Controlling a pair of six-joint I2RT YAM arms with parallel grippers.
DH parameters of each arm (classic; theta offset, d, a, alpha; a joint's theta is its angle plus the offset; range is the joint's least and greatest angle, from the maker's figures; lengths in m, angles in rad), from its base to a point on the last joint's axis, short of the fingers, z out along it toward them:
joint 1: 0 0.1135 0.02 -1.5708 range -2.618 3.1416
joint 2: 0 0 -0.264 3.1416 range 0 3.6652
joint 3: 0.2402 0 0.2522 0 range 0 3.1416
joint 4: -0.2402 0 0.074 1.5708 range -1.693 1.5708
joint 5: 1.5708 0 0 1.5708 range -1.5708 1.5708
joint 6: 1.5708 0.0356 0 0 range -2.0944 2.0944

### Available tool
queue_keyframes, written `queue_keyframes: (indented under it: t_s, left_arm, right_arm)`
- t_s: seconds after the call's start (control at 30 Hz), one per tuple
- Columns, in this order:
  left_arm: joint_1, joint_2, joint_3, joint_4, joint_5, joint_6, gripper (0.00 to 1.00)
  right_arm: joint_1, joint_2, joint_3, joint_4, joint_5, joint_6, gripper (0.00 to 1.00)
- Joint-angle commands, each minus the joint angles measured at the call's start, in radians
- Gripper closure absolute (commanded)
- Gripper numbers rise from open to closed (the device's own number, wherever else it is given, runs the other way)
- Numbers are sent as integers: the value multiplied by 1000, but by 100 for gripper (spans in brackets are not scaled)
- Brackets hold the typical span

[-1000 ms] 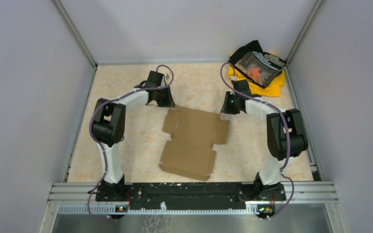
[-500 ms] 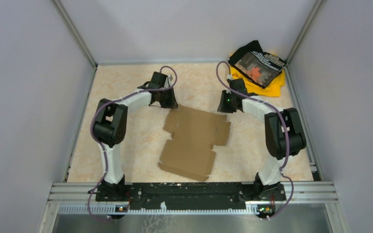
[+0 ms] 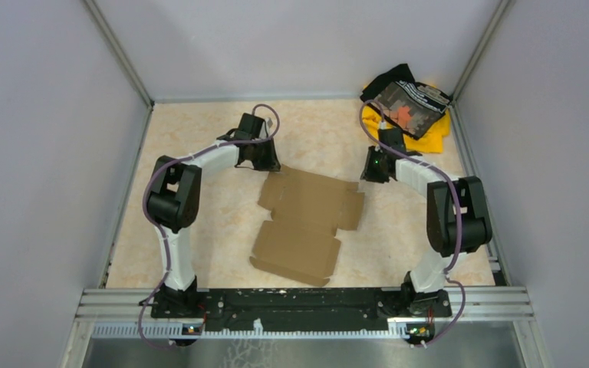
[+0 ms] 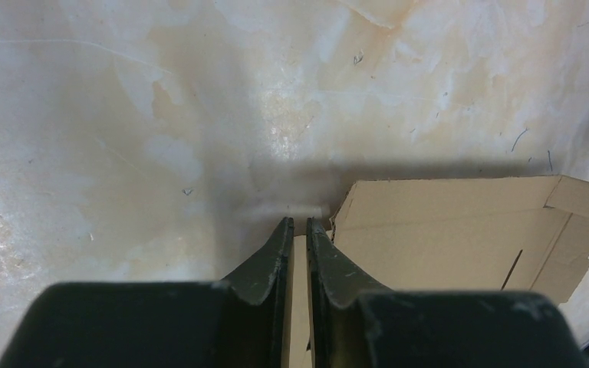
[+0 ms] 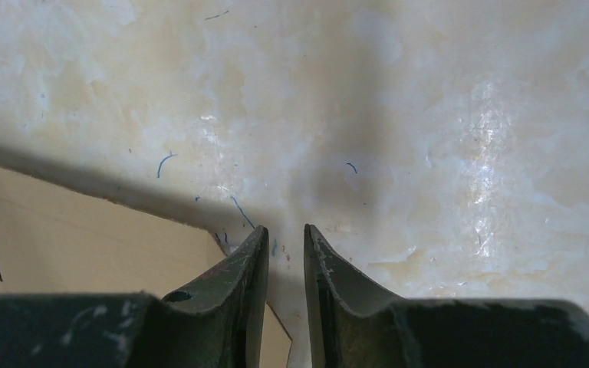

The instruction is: Fold the paper box

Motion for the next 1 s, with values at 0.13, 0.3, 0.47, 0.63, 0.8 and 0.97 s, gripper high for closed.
queue_keyframes:
  t_s: [0.13,0.3,0.47,0.63,0.8,0.97]
  left_arm:
    - [-2,-18,21,-4,-15,13,84]
    - [-2,-16,22,-4,-12,13,84]
    - [-2,-13,25,-4,-3,4,80]
    - [-2,-13,25,-4,-3,2,76]
    - [-2,-14,25,-4,-1,-2,76]
    - [-4,-13,27,-3,3,-6,76]
  right_arm:
    - [3,-73,-61,27,12,-23,76]
    - [3,-71,-88,48,-25,-28,76]
    - [16,-68,-73,48,-57,-42,76]
    - [33,-70,-48,42,-59,-36,76]
    - [51,-59,-8,26,-53,-32,76]
    - [72,-39,43,3,-35,-31,76]
